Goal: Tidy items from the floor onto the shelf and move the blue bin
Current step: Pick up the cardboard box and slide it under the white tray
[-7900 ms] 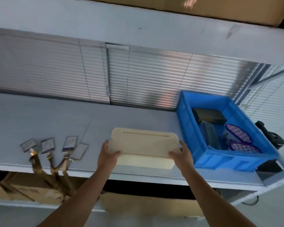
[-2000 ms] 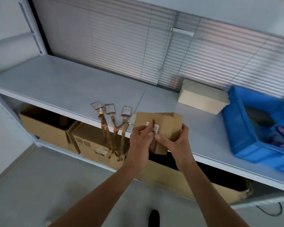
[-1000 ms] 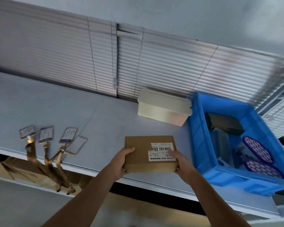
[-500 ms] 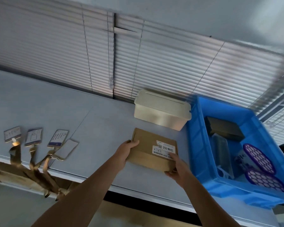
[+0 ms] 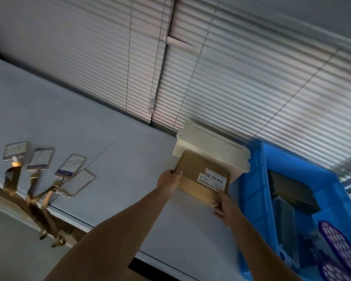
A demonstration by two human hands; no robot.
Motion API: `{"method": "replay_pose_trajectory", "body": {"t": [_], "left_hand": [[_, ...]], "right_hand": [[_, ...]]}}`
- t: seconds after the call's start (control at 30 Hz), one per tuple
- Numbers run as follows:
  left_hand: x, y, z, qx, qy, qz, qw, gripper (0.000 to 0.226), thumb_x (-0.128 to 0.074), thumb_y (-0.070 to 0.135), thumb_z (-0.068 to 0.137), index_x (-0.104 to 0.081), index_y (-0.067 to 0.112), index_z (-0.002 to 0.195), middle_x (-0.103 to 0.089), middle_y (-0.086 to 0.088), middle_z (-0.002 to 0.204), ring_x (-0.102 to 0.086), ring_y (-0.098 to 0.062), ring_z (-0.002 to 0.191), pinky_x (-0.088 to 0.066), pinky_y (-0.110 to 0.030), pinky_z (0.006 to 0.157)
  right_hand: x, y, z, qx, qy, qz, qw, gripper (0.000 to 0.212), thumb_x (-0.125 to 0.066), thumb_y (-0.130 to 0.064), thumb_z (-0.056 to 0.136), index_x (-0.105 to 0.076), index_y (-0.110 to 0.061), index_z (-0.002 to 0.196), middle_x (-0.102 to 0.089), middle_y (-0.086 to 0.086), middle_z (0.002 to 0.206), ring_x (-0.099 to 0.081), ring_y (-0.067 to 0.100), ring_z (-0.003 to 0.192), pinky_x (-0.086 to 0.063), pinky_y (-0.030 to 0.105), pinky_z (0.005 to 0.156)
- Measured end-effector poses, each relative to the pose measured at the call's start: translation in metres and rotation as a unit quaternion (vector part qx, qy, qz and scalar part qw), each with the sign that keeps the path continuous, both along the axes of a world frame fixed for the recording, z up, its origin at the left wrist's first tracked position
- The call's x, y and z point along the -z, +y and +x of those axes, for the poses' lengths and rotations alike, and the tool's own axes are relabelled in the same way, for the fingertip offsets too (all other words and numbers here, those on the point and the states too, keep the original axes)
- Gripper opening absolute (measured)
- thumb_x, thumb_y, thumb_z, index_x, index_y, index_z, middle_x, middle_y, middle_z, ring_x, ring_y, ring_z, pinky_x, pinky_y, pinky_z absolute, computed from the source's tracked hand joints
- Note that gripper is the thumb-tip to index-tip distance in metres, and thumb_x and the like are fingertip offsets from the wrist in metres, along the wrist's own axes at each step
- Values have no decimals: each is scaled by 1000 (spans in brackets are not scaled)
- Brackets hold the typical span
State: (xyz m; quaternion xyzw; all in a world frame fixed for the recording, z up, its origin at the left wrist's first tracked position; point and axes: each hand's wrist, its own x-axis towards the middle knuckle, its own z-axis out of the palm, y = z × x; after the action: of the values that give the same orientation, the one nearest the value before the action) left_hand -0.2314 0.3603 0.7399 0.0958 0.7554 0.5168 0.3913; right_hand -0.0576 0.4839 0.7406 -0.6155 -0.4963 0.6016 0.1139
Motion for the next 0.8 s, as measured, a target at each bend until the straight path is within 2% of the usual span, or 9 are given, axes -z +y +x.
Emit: {"method": "replay_pose_trajectory", "body": {"t": [0.13, 0.23, 0.3, 0.4, 0.5, 0.57, 0.63, 0.73, 0.8], "left_hand": [[-3, 7, -2, 5, 1, 11, 1000, 50, -46, 44, 97, -59, 8, 130, -63, -12, 127, -57, -30, 117, -44, -36, 97], [-4, -11, -2, 4, -9, 12, 1000, 54, -50, 43, 94, -52, 11, 138, -57, -8, 136, -54, -29, 125, -41, -33, 100], [0, -49, 0, -19, -18, 28, 999, 43, -59, 38, 86, -62, 20, 125, -64, -5, 123, -61, -28, 118, -48, -33, 94], [27, -140, 6, -60, -42, 43, 996, 15, -62, 32, 67, -72, 33, 78, -73, -1, 82, -73, -29, 86, -59, -45, 82], [62, -271, 24, -106, -31, -20, 994, 9, -61, 33, 73, -70, 34, 75, -70, 5, 73, -67, -17, 68, -56, -35, 69], [90, -366, 40, -164, -30, -92, 982, 9, -62, 27, 83, -70, 31, 83, -71, 3, 80, -66, -17, 72, -53, -30, 66], [120, -463, 59, -249, -68, -169, 951, 12, -62, 21, 85, -71, 28, 90, -73, 0, 90, -69, -21, 81, -54, -32, 74], [159, -593, 87, -342, -159, -238, 895, 17, -63, 24, 84, -71, 21, 98, -73, -8, 101, -69, -29, 94, -55, -38, 88], [193, -670, 102, -382, -209, -251, 865, 26, -64, 35, 73, -70, 20, 94, -73, -12, 101, -68, -33, 96, -55, -44, 91]], "right_hand": [[4, 1, -4, 19, 26, 13, 999, 53, -51, -43, 99, -45, -12, 141, -53, 14, 134, -53, 34, 122, -46, 46, 96], [-2, -18, 3, 28, 2, 32, 999, 42, -52, -43, 99, -54, -10, 124, -55, 11, 107, -55, 27, 98, -47, 45, 88], [-6, -42, 9, 27, -25, 34, 999, 31, -55, -35, 99, -56, -6, 112, -54, 10, 91, -54, 22, 80, -49, 42, 79], [-10, -105, 8, -11, -55, 10, 998, 19, -54, -19, 99, -58, -5, 88, -56, 12, 83, -55, 23, 72, -50, 46, 87], [3, -187, -5, -178, -81, 65, 979, 25, -55, -17, 97, -59, -8, 74, -62, 19, 81, -58, 27, 70, -48, 43, 77], [19, -250, -17, -320, -104, 115, 935, 21, -59, -23, 95, -66, -14, 77, -70, 13, 80, -65, 26, 74, -53, 45, 78], [41, -314, -34, -459, -128, 141, 868, 17, -58, -29, 96, -66, -23, 82, -70, 1, 80, -66, 22, 78, -52, 40, 77], [73, -414, -69, -607, -160, 110, 771, 15, -53, -34, 99, -63, -23, 93, -65, -5, 91, -59, 18, 82, -44, 31, 69], [106, -479, -90, -684, -168, 78, 705, 24, -53, -38, 99, -64, -21, 113, -66, -3, 108, -61, 16, 94, -45, 28, 77]]}}
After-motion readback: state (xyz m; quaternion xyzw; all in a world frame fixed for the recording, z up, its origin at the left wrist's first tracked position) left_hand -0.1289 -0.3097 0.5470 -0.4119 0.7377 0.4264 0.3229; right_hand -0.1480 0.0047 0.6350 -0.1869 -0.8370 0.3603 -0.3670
